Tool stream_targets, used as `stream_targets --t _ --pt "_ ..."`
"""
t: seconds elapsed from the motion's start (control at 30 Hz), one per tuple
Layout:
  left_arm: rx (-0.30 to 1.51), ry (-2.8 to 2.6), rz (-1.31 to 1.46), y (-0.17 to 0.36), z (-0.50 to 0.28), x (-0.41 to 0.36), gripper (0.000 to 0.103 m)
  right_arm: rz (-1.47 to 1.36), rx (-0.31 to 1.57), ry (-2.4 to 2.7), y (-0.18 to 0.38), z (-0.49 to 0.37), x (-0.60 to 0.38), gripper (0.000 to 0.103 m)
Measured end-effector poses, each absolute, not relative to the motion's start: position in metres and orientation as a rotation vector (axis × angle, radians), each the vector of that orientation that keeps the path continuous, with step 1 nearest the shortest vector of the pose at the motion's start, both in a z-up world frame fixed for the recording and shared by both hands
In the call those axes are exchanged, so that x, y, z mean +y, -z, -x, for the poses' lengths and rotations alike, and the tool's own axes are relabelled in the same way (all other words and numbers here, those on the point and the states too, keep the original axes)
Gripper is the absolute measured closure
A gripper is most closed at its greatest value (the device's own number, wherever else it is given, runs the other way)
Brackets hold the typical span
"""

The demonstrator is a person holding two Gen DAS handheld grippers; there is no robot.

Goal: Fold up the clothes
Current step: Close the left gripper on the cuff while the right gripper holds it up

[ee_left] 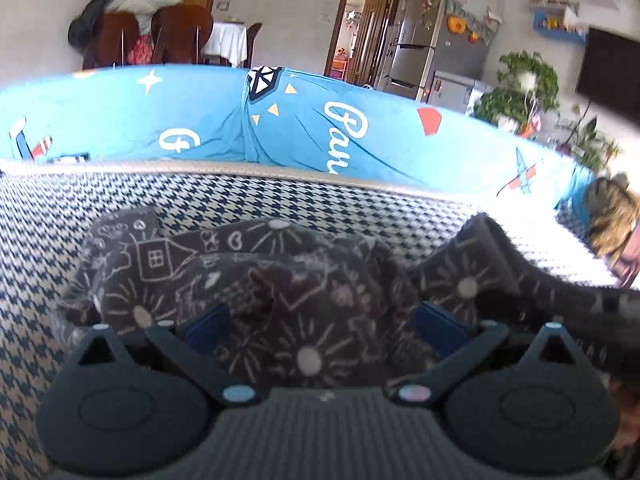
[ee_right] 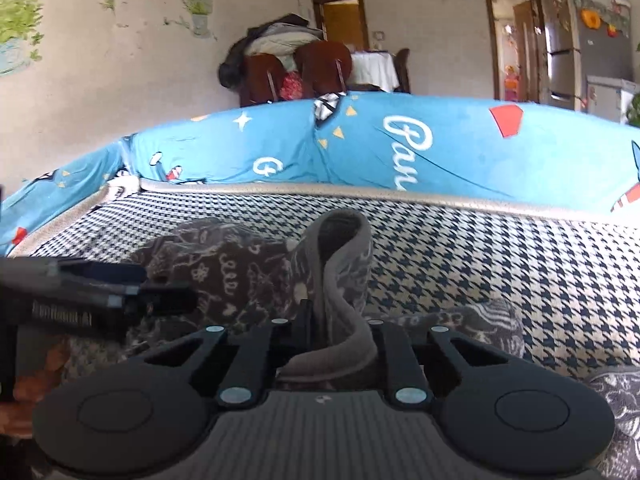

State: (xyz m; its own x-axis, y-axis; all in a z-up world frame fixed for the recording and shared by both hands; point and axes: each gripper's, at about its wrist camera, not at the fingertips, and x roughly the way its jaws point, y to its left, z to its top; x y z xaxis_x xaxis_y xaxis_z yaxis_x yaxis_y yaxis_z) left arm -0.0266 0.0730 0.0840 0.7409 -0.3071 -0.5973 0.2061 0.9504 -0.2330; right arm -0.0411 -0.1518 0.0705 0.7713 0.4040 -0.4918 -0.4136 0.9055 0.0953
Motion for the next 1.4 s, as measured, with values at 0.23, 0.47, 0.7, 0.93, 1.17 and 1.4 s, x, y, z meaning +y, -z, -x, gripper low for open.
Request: stream_targets --t 0.23,0.47,0.7,0.93,1.17,1.4 --pt "0.77 0.39 0.383 -0.099 0.009 0.094 0.0 0.105 0.472 -0.551 -0.075 0.073 -0.135 0.088" --pt "0.838 0.425 0.468 -0.102 -0.001 0.093 0.0 0.227 0.441 -0.598 -0.069 0.095 -0.117 0.088" --pt "0.798 0.444 0.477 -0.123 0.011 0.091 0.0 0.214 0.447 -0.567 -0.068 0.092 -0.123 0.088" --pt "0.872 0.487 0.423 -0.127 0.012 0.067 0.0 0.231 0.406 -0.618 -0.068 0.102 -0.12 0.088" --pt "0.959 0.489 0.404 -0.114 0.009 0.048 0.0 0.292 0.389 -0.643 -0.062 0.112 -0.112 0.088" --pt "1.036 0.48 0.395 -0.101 0.005 0.033 0.0 0.338 0.369 -0.682 -0.057 0.117 -0.104 0.088"
